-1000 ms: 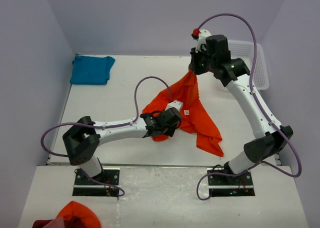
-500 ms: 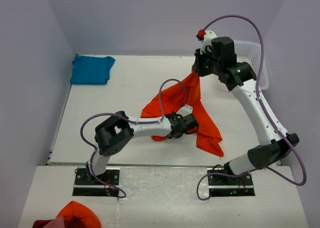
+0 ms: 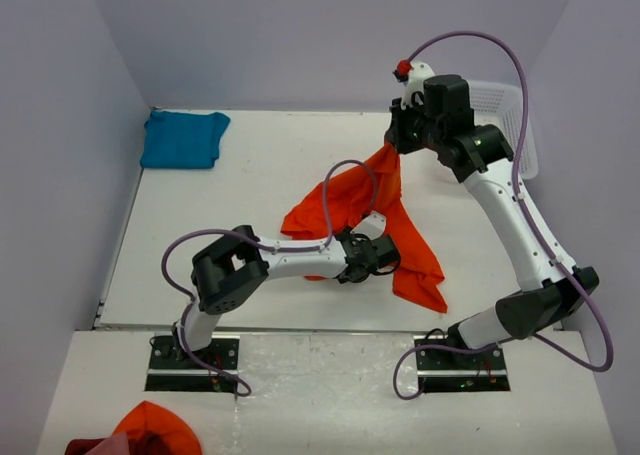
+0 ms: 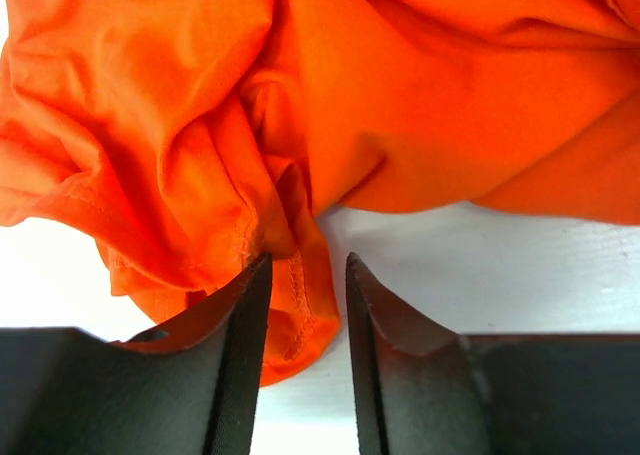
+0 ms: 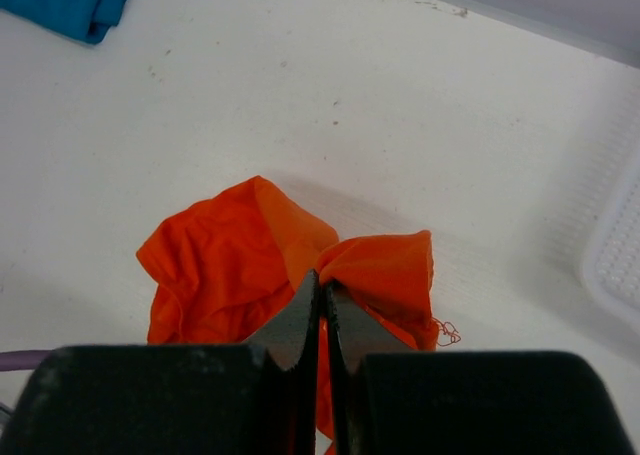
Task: Fold and stack the t-shirts
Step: Flatten out the tshirt
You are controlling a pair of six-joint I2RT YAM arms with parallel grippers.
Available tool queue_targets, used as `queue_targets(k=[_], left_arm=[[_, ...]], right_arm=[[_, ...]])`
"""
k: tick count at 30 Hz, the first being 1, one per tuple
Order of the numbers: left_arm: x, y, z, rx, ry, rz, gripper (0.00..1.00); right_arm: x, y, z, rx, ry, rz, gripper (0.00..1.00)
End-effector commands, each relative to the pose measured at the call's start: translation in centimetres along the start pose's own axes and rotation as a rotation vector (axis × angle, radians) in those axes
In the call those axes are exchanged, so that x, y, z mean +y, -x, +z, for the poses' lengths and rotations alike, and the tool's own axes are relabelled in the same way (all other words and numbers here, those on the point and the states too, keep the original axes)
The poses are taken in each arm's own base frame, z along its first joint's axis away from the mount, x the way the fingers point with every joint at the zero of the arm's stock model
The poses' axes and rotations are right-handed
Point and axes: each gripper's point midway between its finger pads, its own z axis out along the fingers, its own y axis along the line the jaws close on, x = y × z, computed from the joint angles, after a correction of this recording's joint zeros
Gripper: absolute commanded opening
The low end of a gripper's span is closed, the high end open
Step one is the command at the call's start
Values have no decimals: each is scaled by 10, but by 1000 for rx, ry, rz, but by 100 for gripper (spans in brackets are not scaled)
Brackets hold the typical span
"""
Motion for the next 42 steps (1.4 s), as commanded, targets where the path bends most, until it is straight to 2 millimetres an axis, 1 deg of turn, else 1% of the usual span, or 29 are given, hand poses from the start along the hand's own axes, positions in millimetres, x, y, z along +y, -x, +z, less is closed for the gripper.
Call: queue_targets(k=[1, 5, 13, 17, 22, 28, 31, 37, 42], left_arm=[[2, 25, -24, -86, 14, -60, 35], [0, 25, -29, -96, 10, -57, 33], [12, 35, -30, -123, 80, -42, 33], [11, 39, -29, -128, 93, -31, 33], [8, 35, -16, -106, 104, -9, 33], [19, 32, 4, -77, 99, -35, 33], [23, 32, 11, -68, 107, -35, 33], [20, 25, 18, -48, 89, -29, 33], [15, 25, 16, -40, 57, -37, 33]], right_arm=[[5, 16, -9, -63, 24, 8, 0], [6, 17, -10, -65, 29, 12, 0], [5, 17, -14, -67, 21, 4, 0], [6, 19, -16, -71, 26, 5, 0], [6, 16, -17, -68, 27, 2, 0], [3, 15, -21, -72, 17, -7, 0], [5, 16, -21, -74, 25, -6, 0], [4, 14, -18, -65, 23, -1, 0], [4, 13, -15, -59, 22, -1, 0]])
